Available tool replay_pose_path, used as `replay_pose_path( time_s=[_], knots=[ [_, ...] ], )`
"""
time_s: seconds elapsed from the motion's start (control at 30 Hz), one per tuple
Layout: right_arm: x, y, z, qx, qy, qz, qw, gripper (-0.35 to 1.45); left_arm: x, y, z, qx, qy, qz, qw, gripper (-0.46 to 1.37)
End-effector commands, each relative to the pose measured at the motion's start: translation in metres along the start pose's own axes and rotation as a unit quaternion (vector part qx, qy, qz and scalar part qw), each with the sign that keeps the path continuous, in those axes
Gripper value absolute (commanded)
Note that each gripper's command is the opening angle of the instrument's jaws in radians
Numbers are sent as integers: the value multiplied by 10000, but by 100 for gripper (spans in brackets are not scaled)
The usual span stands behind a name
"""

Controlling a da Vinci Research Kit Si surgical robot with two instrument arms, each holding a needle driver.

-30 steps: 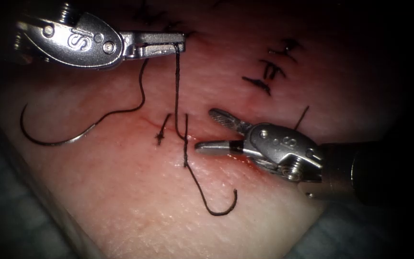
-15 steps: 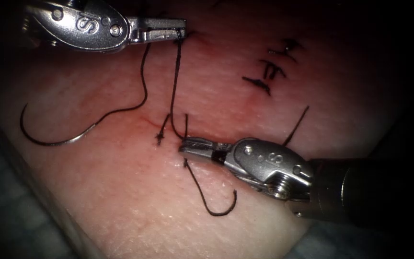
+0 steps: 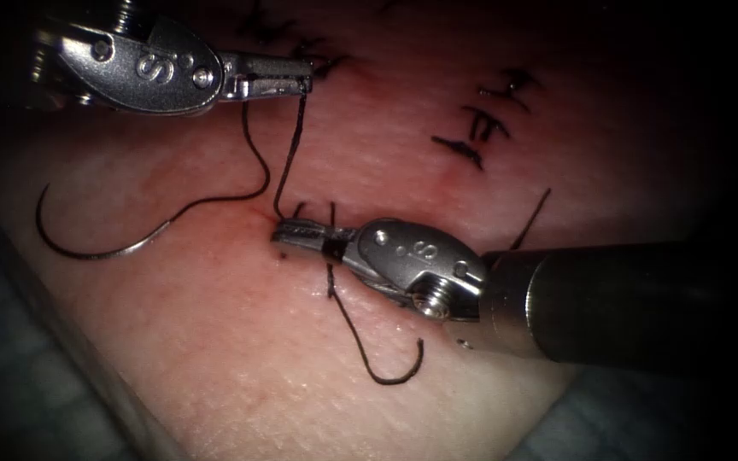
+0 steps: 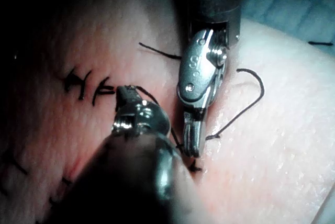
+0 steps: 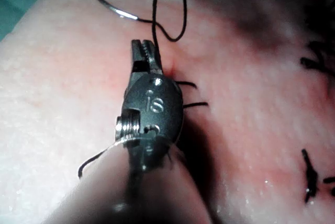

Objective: Wound Closure
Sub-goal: Wrap the suture around the right tool clockwise using the left tool

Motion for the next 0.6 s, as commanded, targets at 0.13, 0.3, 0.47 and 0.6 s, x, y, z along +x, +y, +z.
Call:
replay_pose_path(
  time_s=[0.13, 0.3, 0.47, 0.6],
  knots=[
    [8, -11, 13, 62, 19, -9, 10000, -35, 2, -4, 1, 15, -70, -26, 10000, -35],
    [12, -18, 25, 127, 34, -40, 9999, -35, 4, -2, 2, 31, -90, -10, 10000, -35],
    [10, 0, 37, -73, 90, -16, 9999, -35, 6, 7, -5, 40, -108, -18, 9999, -35],
    [9, 14, 27, -335, 66, -6, 9994, -35, 4, 12, -12, 46, -100, -17, 9999, -35]
  ],
)
